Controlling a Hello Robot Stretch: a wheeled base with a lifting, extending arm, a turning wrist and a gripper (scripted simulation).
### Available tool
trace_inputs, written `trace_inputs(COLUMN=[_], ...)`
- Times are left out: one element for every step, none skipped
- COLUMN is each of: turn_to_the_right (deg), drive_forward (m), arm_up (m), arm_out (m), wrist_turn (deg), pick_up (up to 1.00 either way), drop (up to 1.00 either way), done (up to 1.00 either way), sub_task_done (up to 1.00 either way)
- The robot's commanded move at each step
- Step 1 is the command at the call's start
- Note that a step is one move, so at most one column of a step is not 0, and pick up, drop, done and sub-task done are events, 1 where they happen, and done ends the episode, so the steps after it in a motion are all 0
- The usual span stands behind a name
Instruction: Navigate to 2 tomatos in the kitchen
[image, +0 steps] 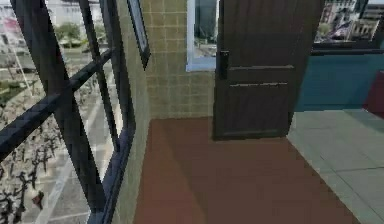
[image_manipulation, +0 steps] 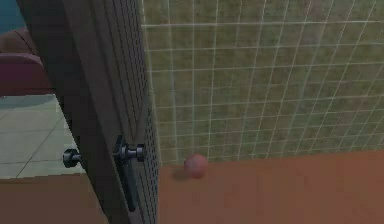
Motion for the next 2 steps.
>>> trace_inputs(turn_to_the_right=[0.0,45.0], drive_forward=[0.3,0.0], arm_up=[0.0,0.0], arm_out=[0.0,0.0], wrist_turn=[0.0,0.0], pick_up=[0.0,0.0], drop=[0.0,0.0], done=[0.0,0.0], sub_task_done=[0.0,0.0])
